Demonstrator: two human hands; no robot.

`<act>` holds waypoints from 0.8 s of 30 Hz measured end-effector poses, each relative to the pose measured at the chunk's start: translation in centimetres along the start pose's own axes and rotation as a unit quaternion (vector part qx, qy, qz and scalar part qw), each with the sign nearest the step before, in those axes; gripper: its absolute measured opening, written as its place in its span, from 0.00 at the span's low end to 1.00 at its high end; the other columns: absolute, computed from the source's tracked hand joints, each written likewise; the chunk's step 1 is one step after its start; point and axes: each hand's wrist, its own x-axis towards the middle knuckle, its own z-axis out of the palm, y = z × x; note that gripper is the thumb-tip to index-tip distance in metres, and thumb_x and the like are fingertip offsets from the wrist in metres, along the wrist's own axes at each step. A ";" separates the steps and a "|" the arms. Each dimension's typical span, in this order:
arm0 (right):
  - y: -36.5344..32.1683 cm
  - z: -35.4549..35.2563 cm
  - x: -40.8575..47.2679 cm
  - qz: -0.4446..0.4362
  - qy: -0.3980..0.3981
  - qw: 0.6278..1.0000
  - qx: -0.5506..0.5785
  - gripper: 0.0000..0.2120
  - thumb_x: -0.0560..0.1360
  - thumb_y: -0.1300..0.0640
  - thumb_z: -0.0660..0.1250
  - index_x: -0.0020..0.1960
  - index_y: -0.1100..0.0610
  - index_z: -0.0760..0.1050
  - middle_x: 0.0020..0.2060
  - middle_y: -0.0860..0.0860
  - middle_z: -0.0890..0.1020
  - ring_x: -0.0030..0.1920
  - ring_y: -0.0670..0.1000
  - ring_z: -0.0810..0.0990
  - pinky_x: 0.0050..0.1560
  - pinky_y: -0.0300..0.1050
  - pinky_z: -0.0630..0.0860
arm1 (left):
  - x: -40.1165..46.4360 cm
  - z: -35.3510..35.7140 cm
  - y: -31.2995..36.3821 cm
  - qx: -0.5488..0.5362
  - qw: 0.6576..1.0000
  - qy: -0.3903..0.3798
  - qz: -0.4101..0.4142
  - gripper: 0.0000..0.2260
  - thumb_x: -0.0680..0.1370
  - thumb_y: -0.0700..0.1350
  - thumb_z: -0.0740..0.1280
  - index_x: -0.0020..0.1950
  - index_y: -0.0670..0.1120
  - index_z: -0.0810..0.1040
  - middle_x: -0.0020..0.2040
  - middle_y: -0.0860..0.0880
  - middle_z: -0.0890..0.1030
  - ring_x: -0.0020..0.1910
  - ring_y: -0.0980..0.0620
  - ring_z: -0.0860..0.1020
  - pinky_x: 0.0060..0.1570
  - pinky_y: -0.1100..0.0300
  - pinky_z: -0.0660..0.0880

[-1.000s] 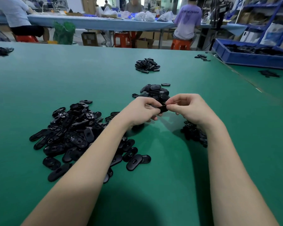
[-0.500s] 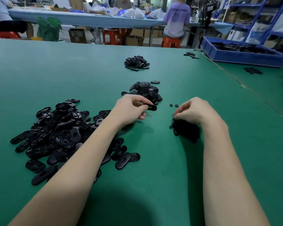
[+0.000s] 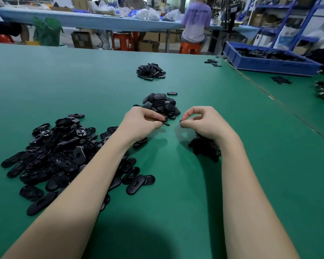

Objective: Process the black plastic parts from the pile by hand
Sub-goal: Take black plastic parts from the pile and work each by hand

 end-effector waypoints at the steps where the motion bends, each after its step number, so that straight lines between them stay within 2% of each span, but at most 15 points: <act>1: -0.2 0.3 0.0 -0.006 -0.009 1.000 0.023 0.04 0.71 0.55 0.76 0.41 0.49 0.82 0.32 0.43 0.82 0.27 0.41 0.72 0.32 0.34 0.68 | 0.0 0.0 0.0 -0.002 1.000 0.003 0.009 0.08 0.73 0.41 0.74 0.45 0.55 0.87 0.42 0.50 0.87 0.42 0.55 0.81 0.51 0.59 0.78; 2: -0.3 0.7 -0.1 -0.011 -0.018 0.999 0.042 0.04 0.71 0.57 0.76 0.41 0.49 0.82 0.33 0.44 0.82 0.29 0.41 0.73 0.33 0.33 0.68 | 0.0 0.1 0.0 -0.007 1.000 0.005 0.020 0.09 0.73 0.40 0.74 0.46 0.55 0.86 0.43 0.48 0.86 0.44 0.54 0.81 0.53 0.58 0.78; 4: -0.4 1.1 -0.1 -0.017 -0.025 0.997 0.071 0.05 0.71 0.59 0.77 0.41 0.51 0.84 0.33 0.44 0.83 0.32 0.41 0.75 0.37 0.33 0.70 | -0.1 0.1 0.1 -0.016 0.999 0.004 0.037 0.13 0.72 0.36 0.74 0.48 0.55 0.84 0.46 0.52 0.84 0.44 0.54 0.82 0.52 0.61 0.76; 7: -0.4 1.3 -0.1 -0.017 -0.021 0.995 0.100 0.04 0.72 0.59 0.77 0.40 0.51 0.85 0.26 0.39 0.79 0.26 0.36 0.73 0.29 0.27 0.67 | -0.1 0.0 0.2 -0.021 0.999 -0.004 0.042 0.15 0.72 0.34 0.74 0.48 0.55 0.82 0.47 0.53 0.81 0.40 0.53 0.79 0.48 0.63 0.73; 9: -0.4 1.5 0.0 -0.011 -0.014 0.993 0.120 0.04 0.73 0.58 0.77 0.41 0.51 0.85 0.23 0.38 0.77 0.24 0.36 0.72 0.27 0.26 0.65 | -0.1 0.0 0.2 -0.020 0.999 -0.009 0.043 0.15 0.72 0.33 0.74 0.49 0.54 0.82 0.47 0.52 0.79 0.38 0.53 0.77 0.47 0.64 0.73; 13: -0.5 1.8 -0.1 0.013 -0.026 0.990 0.141 0.04 0.72 0.58 0.77 0.45 0.50 0.86 0.29 0.45 0.76 0.27 0.42 0.70 0.27 0.33 0.65 | -0.2 0.1 0.2 -0.024 0.999 -0.010 0.041 0.15 0.72 0.34 0.74 0.51 0.52 0.83 0.46 0.52 0.77 0.38 0.52 0.76 0.46 0.64 0.73; 18: -0.7 2.6 -0.1 0.023 -0.032 0.986 0.162 0.04 0.72 0.57 0.76 0.46 0.51 0.86 0.34 0.46 0.80 0.29 0.42 0.72 0.27 0.33 0.66 | -0.4 0.4 0.4 0.001 0.999 -0.024 0.040 0.13 0.71 0.38 0.77 0.50 0.53 0.83 0.44 0.52 0.79 0.36 0.53 0.78 0.42 0.64 0.73; 22: -0.7 3.0 0.1 0.013 -0.020 0.985 0.172 0.03 0.74 0.57 0.75 0.45 0.50 0.85 0.35 0.45 0.82 0.27 0.40 0.73 0.28 0.32 0.67 | -0.2 -0.4 0.6 -0.020 0.998 -0.041 0.038 0.11 0.73 0.39 0.75 0.51 0.52 0.83 0.49 0.52 0.85 0.46 0.55 0.84 0.49 0.63 0.76; 24: -0.7 3.1 0.2 0.008 -0.009 0.984 0.175 0.04 0.74 0.57 0.74 0.44 0.49 0.86 0.32 0.42 0.82 0.26 0.40 0.73 0.27 0.30 0.67 | -0.3 -0.6 0.7 -0.029 0.998 -0.048 0.035 0.10 0.74 0.38 0.74 0.52 0.50 0.84 0.46 0.51 0.86 0.45 0.55 0.83 0.52 0.61 0.77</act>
